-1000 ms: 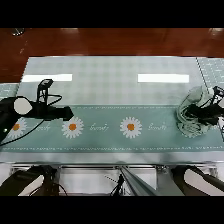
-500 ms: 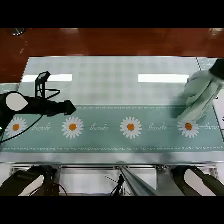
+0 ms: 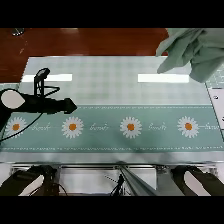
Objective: Fold the shirts.
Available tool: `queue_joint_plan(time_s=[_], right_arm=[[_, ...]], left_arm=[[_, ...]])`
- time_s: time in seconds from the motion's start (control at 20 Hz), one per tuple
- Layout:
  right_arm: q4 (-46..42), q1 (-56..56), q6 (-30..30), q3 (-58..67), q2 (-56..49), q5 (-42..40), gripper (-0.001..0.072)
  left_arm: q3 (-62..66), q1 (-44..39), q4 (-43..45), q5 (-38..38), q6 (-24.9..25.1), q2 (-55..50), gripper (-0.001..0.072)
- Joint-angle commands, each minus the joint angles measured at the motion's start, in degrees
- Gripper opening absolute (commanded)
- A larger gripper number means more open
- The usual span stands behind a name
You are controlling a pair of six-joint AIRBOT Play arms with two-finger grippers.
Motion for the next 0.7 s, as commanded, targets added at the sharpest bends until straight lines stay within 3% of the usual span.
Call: queue_joint_plan(time_s=[0.0,0.2,0.3,0.45,0.65], right_arm=[[0.1,10.7,-0.3,4.5,-0.9,3.7,0.0026],[-7.0,25.2,0.9,4.4,-7.8,12.6,0.0026],[-9.7,31.5,3.0,3.0,-11.6,12.7,0.0026],[-10.5,39.0,4.9,-6.0,-16.3,8.5,0.0026],[-10.7,42.7,11.1,-25.0,-22.6,-3.0,0.0026]], left_arm=[[0.1,0.0,-0.4,0.1,0.2,0.1,0.0706],[0.1,0.0,-1.0,0.1,0.2,0.0,0.0706],[0.0,0.0,-1.0,-0.9,0.2,0.0,0.0706],[-0.1,0.0,-1.0,-3.1,0.2,0.0,0.0706],[-0.3,0.0,-1.0,-3.3,0.2,0.0,0.0706]])
